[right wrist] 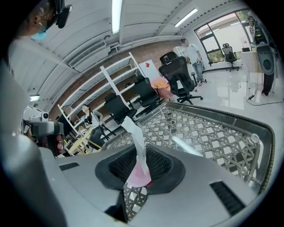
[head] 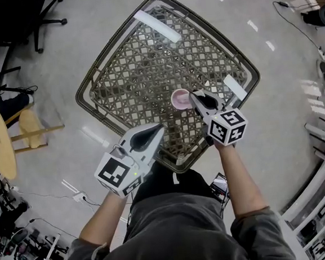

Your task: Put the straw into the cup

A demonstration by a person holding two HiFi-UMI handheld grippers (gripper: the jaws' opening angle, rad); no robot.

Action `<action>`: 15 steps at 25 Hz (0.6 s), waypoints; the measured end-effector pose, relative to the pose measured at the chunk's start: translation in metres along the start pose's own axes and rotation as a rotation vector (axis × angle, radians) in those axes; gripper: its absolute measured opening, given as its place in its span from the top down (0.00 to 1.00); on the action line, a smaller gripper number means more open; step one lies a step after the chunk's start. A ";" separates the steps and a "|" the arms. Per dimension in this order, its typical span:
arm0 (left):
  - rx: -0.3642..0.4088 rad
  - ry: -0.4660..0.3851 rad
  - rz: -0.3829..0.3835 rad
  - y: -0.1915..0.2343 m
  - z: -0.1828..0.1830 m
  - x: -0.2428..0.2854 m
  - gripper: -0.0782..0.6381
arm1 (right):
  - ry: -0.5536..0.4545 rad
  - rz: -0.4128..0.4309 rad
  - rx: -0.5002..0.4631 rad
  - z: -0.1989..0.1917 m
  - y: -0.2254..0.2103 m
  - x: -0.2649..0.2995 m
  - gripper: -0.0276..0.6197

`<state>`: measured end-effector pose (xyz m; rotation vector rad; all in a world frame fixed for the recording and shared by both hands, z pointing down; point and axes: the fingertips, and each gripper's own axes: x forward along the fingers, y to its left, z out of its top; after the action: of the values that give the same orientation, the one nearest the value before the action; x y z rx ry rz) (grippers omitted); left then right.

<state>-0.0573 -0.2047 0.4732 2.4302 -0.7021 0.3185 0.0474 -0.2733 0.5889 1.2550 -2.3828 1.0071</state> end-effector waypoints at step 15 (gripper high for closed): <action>0.011 -0.013 -0.009 -0.002 0.006 -0.003 0.88 | -0.013 -0.005 0.016 0.003 -0.001 -0.005 0.88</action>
<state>-0.0582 -0.2053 0.4667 2.4469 -0.6968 0.3041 0.0510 -0.2728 0.5843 1.2762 -2.3845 1.0217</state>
